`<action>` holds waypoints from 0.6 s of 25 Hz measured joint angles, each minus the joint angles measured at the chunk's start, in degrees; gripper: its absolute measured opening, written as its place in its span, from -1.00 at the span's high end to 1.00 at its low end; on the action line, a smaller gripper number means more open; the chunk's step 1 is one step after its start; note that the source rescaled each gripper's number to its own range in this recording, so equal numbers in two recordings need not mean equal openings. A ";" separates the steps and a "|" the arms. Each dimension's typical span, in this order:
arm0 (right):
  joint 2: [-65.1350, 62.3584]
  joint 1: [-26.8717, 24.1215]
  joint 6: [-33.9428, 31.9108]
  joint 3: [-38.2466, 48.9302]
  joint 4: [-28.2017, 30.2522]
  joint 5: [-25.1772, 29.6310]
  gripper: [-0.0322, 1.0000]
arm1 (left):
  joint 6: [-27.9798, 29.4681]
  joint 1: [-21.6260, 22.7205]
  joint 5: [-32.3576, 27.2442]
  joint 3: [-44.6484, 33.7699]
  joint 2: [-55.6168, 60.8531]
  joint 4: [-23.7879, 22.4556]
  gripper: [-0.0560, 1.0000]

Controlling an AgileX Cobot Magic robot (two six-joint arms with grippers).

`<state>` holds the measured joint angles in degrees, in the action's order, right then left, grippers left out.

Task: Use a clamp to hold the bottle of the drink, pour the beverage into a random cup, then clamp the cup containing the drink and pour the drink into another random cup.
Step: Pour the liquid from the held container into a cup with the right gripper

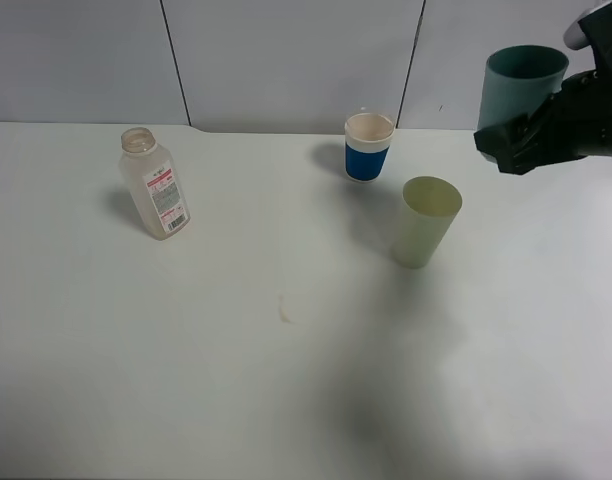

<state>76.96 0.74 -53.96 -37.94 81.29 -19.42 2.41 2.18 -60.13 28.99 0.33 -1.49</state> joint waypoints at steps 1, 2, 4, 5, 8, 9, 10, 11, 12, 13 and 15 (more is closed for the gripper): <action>0.00 0.00 -2.73 0.00 2.44 0.28 0.93 | 0.00 0.00 0.00 0.00 0.00 0.00 -1.00; 0.00 0.00 -5.00 0.00 5.66 1.08 0.93 | 0.00 0.00 0.00 0.00 0.00 0.00 -1.00; 0.00 0.00 -10.38 0.00 9.84 3.19 0.93 | 0.00 0.00 0.00 0.00 0.00 0.00 -1.00; 0.00 0.00 -12.75 0.00 11.95 4.14 0.93 | 0.00 0.00 0.00 0.00 0.00 0.00 -1.00; 0.00 0.00 -16.78 0.00 15.72 7.04 0.93 | 0.00 0.00 0.00 0.00 0.00 0.00 -1.00; 0.00 0.00 -17.37 0.00 16.05 7.63 0.93 | 0.00 0.00 0.00 0.00 0.00 0.00 -1.00; 0.00 0.00 -17.37 0.00 16.05 7.63 0.93 | 0.00 0.00 0.00 0.00 0.00 0.00 -1.00; 0.00 0.00 -17.72 0.00 16.20 8.01 0.93 | 0.00 0.00 0.00 0.00 0.00 0.00 -1.00; 0.00 0.00 -17.72 0.00 16.27 8.23 0.93 | 0.00 0.00 0.00 0.00 0.00 0.00 -1.00; 0.00 0.00 -17.72 0.00 16.31 8.41 0.93 | 0.00 0.00 0.00 0.00 0.00 0.00 -1.00; 0.00 0.00 -16.80 0.00 16.31 8.42 0.93 | 0.00 0.00 0.00 0.00 0.00 0.00 -1.00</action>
<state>76.96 0.74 -70.76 -37.94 97.61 -11.00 2.41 2.18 -60.13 28.99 0.33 -1.49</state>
